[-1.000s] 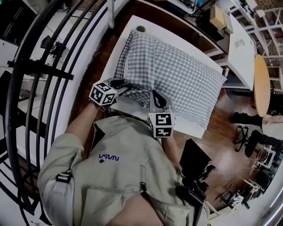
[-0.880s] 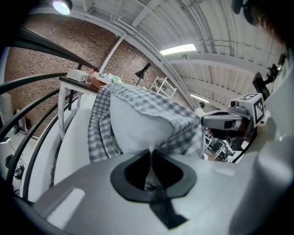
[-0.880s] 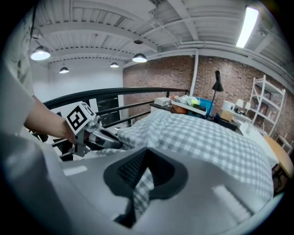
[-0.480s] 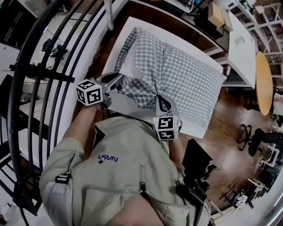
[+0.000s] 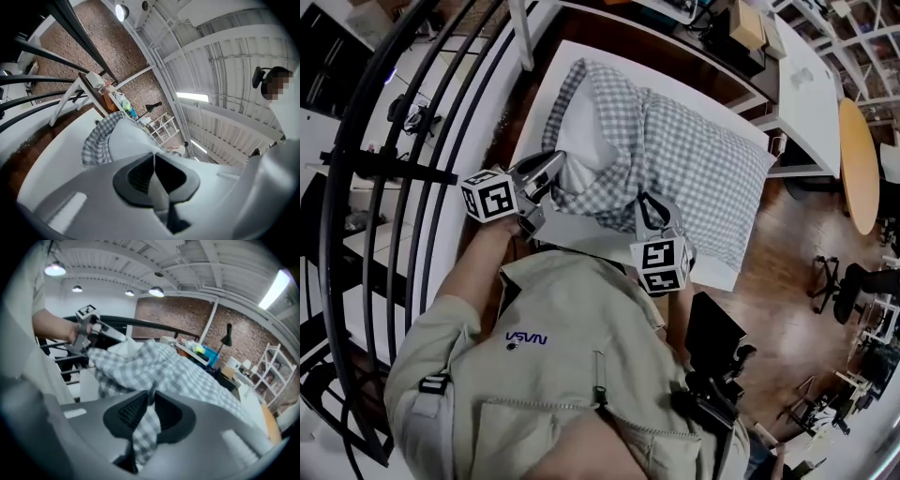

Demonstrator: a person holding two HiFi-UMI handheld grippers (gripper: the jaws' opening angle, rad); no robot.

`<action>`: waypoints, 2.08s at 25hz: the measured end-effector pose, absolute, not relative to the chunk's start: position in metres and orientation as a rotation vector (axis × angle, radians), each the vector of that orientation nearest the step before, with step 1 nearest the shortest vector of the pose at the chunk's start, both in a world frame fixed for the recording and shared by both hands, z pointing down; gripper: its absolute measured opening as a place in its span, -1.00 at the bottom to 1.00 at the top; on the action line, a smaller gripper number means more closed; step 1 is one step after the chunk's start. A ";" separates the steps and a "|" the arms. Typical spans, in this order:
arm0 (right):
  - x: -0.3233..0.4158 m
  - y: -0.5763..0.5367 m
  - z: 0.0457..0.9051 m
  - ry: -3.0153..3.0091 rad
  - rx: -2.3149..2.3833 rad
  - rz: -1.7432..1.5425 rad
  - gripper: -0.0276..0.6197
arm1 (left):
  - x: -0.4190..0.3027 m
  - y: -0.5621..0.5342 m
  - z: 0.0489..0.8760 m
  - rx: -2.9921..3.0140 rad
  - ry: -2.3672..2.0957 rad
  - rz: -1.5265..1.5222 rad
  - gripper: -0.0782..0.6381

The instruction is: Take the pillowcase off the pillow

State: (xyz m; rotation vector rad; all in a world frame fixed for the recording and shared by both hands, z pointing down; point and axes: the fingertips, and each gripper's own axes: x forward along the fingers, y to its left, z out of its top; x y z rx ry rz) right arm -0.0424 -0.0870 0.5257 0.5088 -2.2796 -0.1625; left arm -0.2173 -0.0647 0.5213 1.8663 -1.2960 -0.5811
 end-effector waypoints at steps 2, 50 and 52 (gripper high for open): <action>-0.073 -0.053 0.509 -2.417 0.356 -0.116 -0.51 | -0.215 -0.067 0.518 1.862 -1.300 -0.564 -0.74; -0.132 -0.130 0.466 -2.511 0.452 -0.069 -0.67 | -0.291 -0.122 0.551 1.906 -1.578 -0.280 -0.24; -0.148 -0.138 0.463 -2.523 0.449 -0.061 -0.64 | -0.297 -0.141 0.562 1.888 -1.552 -0.265 -0.19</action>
